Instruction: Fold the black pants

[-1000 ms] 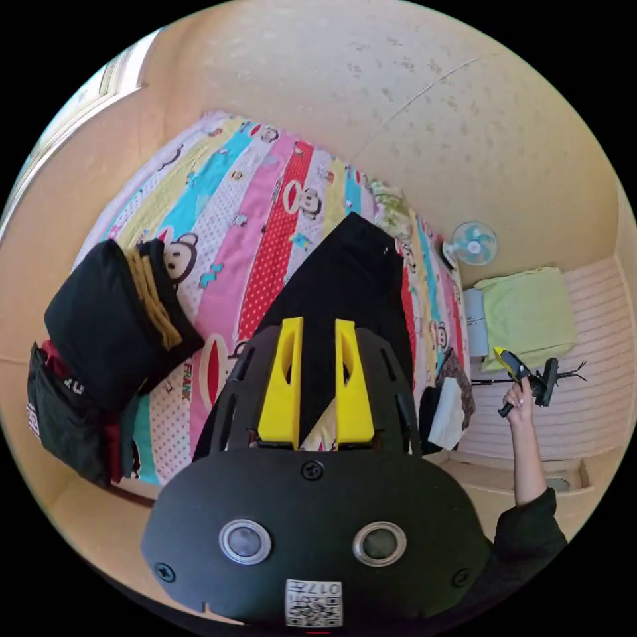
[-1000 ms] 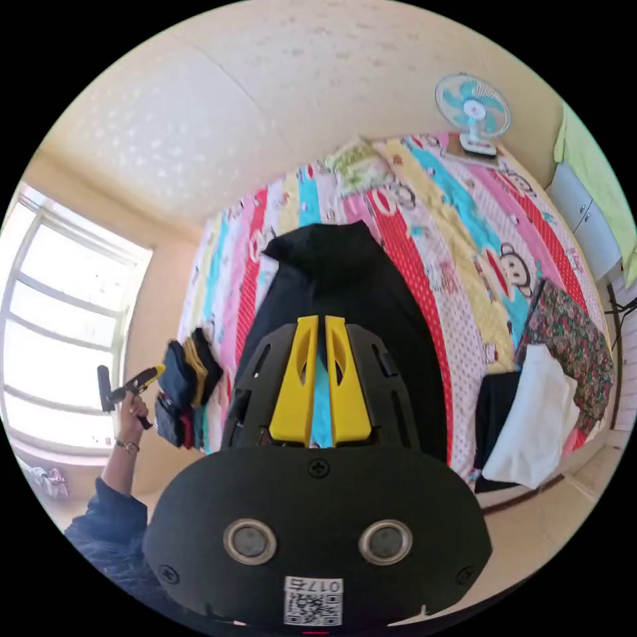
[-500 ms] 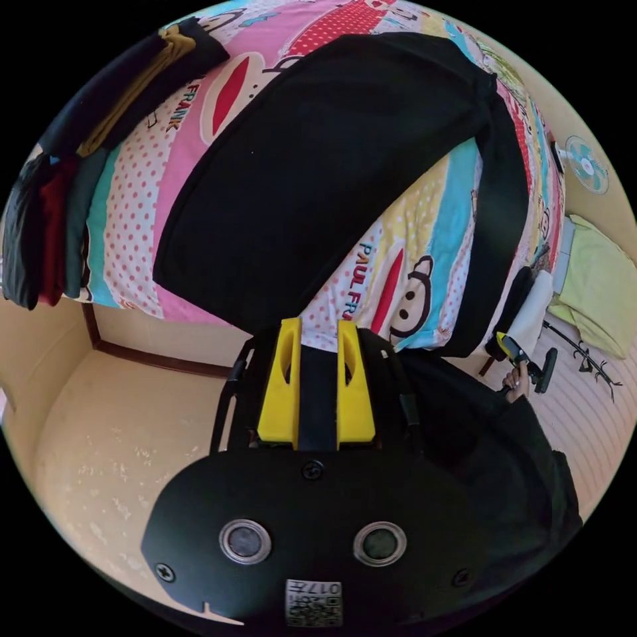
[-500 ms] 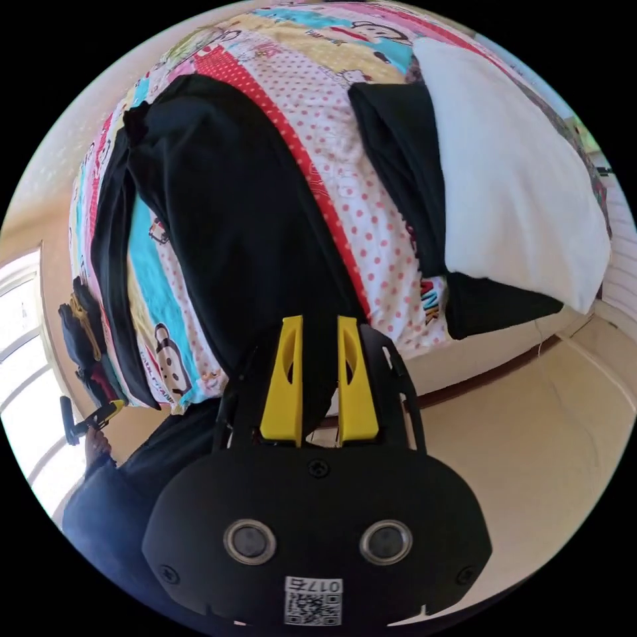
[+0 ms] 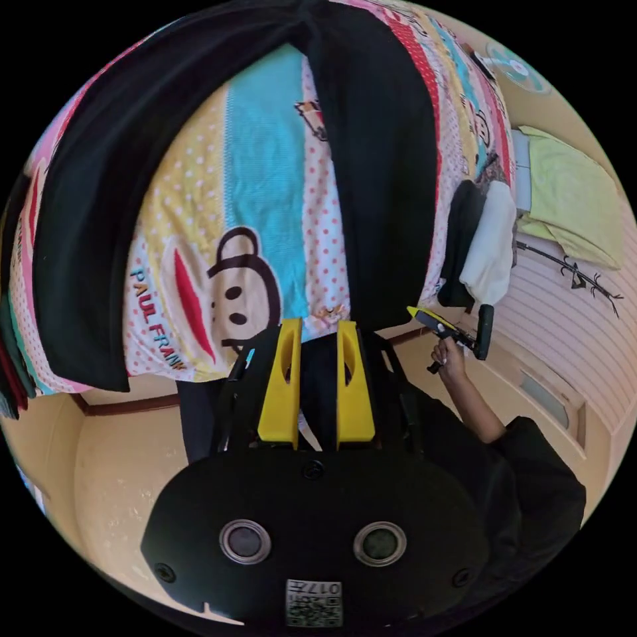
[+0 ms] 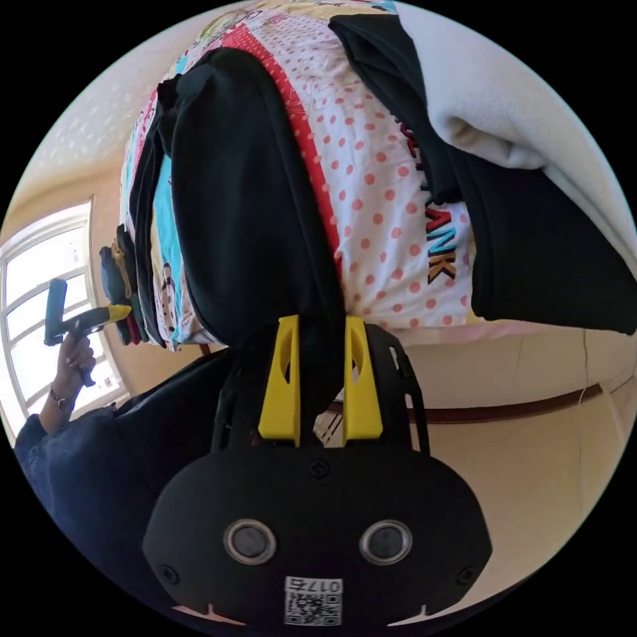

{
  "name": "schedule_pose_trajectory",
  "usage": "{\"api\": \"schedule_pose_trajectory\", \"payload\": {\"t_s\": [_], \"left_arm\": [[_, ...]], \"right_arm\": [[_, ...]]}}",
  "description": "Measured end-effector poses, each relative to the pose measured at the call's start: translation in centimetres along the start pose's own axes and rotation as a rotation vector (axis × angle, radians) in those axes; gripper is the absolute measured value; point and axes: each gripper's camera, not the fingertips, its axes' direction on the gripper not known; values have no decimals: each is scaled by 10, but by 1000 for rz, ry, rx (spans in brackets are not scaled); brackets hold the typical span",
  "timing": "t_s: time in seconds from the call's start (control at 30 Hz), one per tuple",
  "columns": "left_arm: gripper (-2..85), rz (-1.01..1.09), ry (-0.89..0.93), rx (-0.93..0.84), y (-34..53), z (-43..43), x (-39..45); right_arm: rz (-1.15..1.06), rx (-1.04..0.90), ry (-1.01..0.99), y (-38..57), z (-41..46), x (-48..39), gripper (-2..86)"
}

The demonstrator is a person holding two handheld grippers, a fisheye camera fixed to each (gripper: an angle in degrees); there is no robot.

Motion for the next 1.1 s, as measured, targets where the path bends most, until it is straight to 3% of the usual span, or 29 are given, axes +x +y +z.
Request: {"api": "schedule_pose_trajectory", "payload": {"t_s": [0.1,0.17,0.27,0.37,0.47,0.57,0.7,0.8,0.9,0.97,1.1], "left_arm": [[97,86,22,-38,-19,-5,39],[106,119,28,-27,-27,-16,63],[133,107,83,2,-35,-45,93],[152,124,132,0,-39,-74,120],[111,185,66,-158,-45,-82,138],[5,218,121,-213,-42,-95,126],[-4,219,192,-131,-21,-122,94],[11,152,313,-53,1,-143,63],[124,67,425,1,19,-161,36],[162,53,413,18,26,-170,32],[155,27,192,-25,24,-166,39]], "right_arm": [[-10,-39,-194,6,-21,24,44],[-138,58,-536,18,-63,24,35],[-350,190,-752,36,-123,-3,30],[-598,220,-755,45,-162,-46,27],[-793,177,-715,43,-173,-83,25],[-913,38,-653,38,-160,-101,25],[-942,-35,-670,41,-148,-102,27],[-936,-54,-661,45,-144,-99,27],[-927,-70,-641,42,-141,-103,28],[-944,-107,-629,39,-133,-109,27],[-938,-144,-636,36,-113,-119,28]]}}
